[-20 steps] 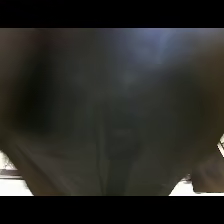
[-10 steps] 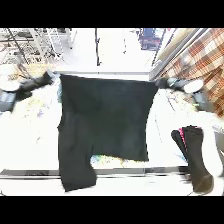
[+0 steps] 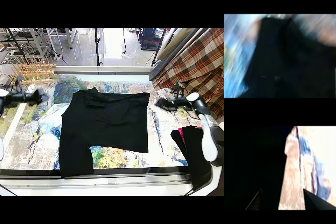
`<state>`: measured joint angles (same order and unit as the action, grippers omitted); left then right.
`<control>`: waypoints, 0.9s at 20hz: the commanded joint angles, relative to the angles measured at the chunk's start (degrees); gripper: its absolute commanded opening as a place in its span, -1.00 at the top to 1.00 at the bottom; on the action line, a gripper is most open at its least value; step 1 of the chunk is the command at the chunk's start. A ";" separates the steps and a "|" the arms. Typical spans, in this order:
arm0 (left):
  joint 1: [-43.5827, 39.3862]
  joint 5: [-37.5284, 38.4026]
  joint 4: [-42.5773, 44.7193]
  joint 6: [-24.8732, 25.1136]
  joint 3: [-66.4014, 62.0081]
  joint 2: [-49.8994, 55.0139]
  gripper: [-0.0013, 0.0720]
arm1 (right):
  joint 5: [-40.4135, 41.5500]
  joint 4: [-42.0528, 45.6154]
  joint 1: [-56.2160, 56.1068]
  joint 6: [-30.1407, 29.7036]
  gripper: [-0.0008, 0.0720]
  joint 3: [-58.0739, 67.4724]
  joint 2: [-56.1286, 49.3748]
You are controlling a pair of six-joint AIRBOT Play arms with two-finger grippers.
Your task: Fold the clothes and pants, and hang the long-sleeved shirts on hangers.
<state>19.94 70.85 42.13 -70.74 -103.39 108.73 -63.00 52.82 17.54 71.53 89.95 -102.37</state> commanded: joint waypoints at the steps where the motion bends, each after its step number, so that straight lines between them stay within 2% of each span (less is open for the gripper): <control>1: 2.86 20.04 10.14 -0.20 9.84 -3.91 0.81 | -17.18 -0.57 4.22 -3.06 -0.59 -17.14 8.96; 2: 2.32 18.32 10.14 1.49 15.72 -6.51 0.78 | -16.15 -0.74 4.72 -4.61 -0.59 -24.98 13.07; 3: 1.77 14.73 10.14 2.54 22.10 -9.20 0.47 | -15.28 -1.86 5.22 -7.08 -0.59 -32.61 16.96; 4: 1.25 11.63 10.12 2.67 27.36 -11.08 -0.13 | -15.15 -3.96 6.01 -9.60 -0.59 -38.58 19.85; 5: 0.72 9.31 10.12 2.62 31.45 -12.22 -0.52 | -15.02 -6.05 6.58 -11.54 -0.59 -42.47 21.64; 6: 0.33 7.74 9.64 2.67 34.51 -12.52 -0.53 | -14.12 -7.43 6.82 -12.48 -0.59 -45.20 22.80; 14: -3.93 -0.96 7.32 6.93 40.85 -12.39 -0.52 | -8.07 -7.63 -1.55 -12.76 -0.58 -47.34 21.51; 16: -5.77 -2.99 7.34 6.93 40.92 -12.37 -0.40 | -5.68 -8.13 -3.80 -12.68 -0.57 -47.32 19.08; 17: -6.58 -3.43 7.37 6.95 40.92 -12.37 0.12 | -4.57 -8.79 -4.59 -12.68 -0.24 -47.32 17.92; 18: -7.13 -3.39 7.54 6.93 40.92 -12.37 0.76 | -3.15 -9.53 -4.98 -12.70 0.23 -47.32 17.29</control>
<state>14.76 69.32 50.00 -64.34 -62.89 96.42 -69.89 44.64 14.92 58.96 42.92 -82.98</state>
